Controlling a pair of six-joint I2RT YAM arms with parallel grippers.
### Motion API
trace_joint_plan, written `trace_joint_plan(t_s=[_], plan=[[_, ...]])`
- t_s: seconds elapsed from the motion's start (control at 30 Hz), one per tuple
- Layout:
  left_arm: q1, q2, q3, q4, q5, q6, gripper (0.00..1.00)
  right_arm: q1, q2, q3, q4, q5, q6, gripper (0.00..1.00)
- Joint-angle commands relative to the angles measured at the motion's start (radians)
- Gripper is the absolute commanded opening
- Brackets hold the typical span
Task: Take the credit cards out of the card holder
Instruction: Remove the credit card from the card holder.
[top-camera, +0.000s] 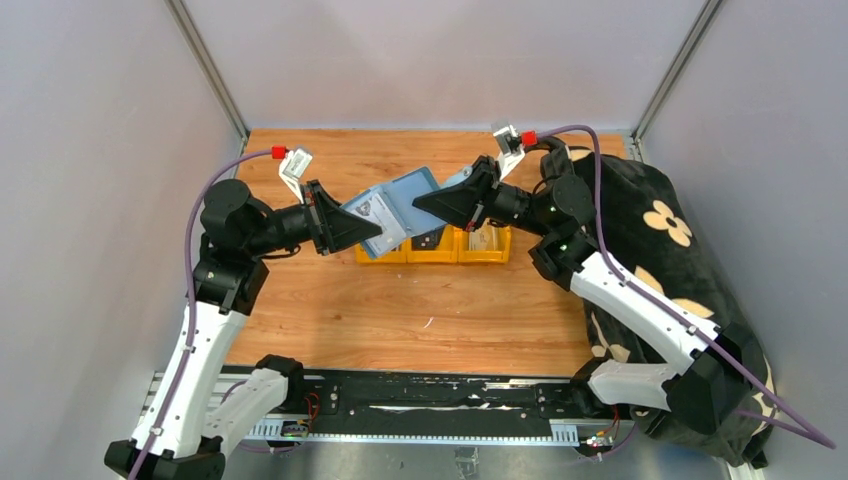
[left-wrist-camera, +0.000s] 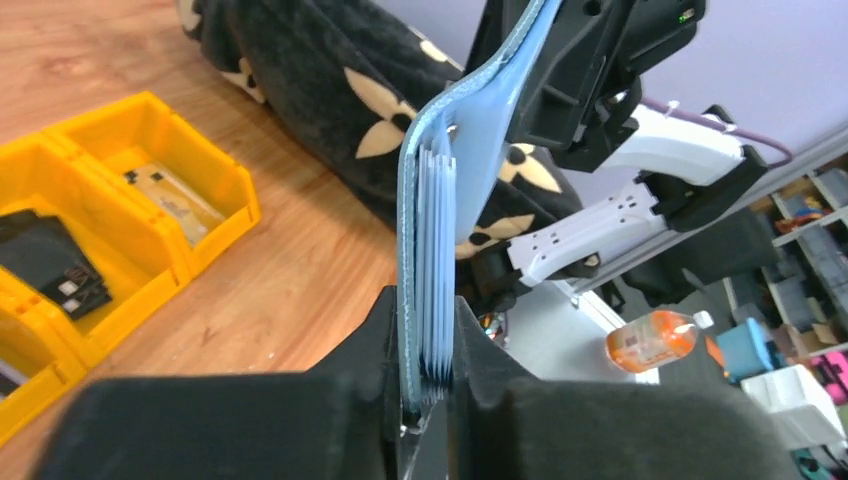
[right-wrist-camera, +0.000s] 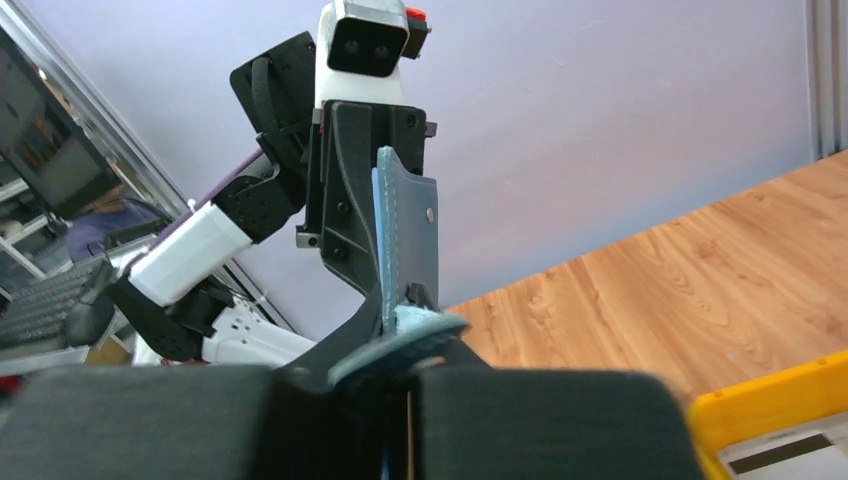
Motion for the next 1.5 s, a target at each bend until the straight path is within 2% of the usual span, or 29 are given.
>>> trace_joint_plan(t_s=[0.0, 0.03, 0.07, 0.1, 0.17, 0.27, 0.33, 0.4, 0.5, 0.6, 0.63, 0.7, 0.8, 0.87, 0.93, 1.03, 1.1, 1.27, 1.47], plan=[[-0.002, 0.012, 0.066, -0.112, -0.095, 0.142, 0.03, 0.01, -0.028, -0.003, 0.018, 0.014, 0.007, 0.22], [-0.002, 0.026, 0.092, -0.173, -0.097, 0.209, 0.0, 0.007, -0.028, 0.018, -0.05, -0.008, -0.03, 0.37], [-0.001, 0.038, 0.122, -0.234, -0.093, 0.281, 0.0, 0.007, -0.025, 0.053, -0.109, -0.035, -0.09, 0.47], [-0.002, 0.054, 0.152, -0.299, -0.087, 0.352, 0.0, 0.007, -0.01, 0.1, -0.256, -0.055, -0.191, 0.54], [-0.003, 0.082, 0.204, -0.422, -0.037, 0.475, 0.0, 0.007, 0.035, 0.218, -0.495, -0.121, -0.336, 0.6], [-0.004, 0.127, 0.268, -0.575, -0.025, 0.635, 0.0, 0.009, 0.121, 0.37, -0.752, -0.196, -0.485, 0.7], [-0.003, 0.148, 0.294, -0.638, -0.041, 0.728, 0.0, 0.017, 0.167, 0.439, -0.875, -0.211, -0.566, 0.74], [-0.004, 0.155, 0.302, -0.669, -0.043, 0.762, 0.0, 0.022, 0.183, 0.462, -0.92, -0.188, -0.606, 0.75], [-0.005, 0.156, 0.306, -0.689, -0.028, 0.784, 0.0, 0.027, 0.205, 0.477, -0.956, -0.165, -0.631, 0.69], [-0.005, 0.163, 0.32, -0.721, -0.023, 0.819, 0.0, 0.027, 0.219, 0.481, -0.957, -0.179, -0.632, 0.54], [-0.005, 0.166, 0.327, -0.737, -0.019, 0.836, 0.0, 0.027, 0.223, 0.482, -0.96, -0.18, -0.632, 0.47], [-0.005, 0.175, 0.346, -0.759, -0.017, 0.854, 0.0, 0.027, 0.233, 0.495, -0.981, -0.186, -0.636, 0.26], [-0.005, 0.177, 0.348, -0.76, -0.011, 0.852, 0.01, 0.027, 0.241, 0.5, -0.99, -0.201, -0.635, 0.02], [-0.005, 0.183, 0.345, -0.762, 0.009, 0.839, 0.22, 0.024, 0.223, 0.468, -0.906, -0.211, -0.585, 0.0], [-0.004, 0.189, 0.331, -0.764, 0.028, 0.819, 0.41, 0.013, 0.181, 0.387, -0.736, -0.23, -0.479, 0.0], [-0.003, 0.186, 0.305, -0.759, 0.039, 0.798, 0.51, -0.014, 0.109, 0.216, -0.399, -0.23, -0.274, 0.0], [0.002, 0.167, 0.281, -0.717, 0.056, 0.753, 0.52, -0.026, 0.07, 0.145, -0.237, -0.215, -0.165, 0.0], [0.045, 0.09, 0.178, -0.423, 0.145, 0.509, 0.44, -0.026, 0.04, 0.078, -0.134, -0.196, -0.084, 0.0], [0.062, 0.093, 0.182, -0.365, 0.182, 0.418, 0.3, -0.025, 0.012, 0.024, -0.043, -0.205, -0.034, 0.0]])
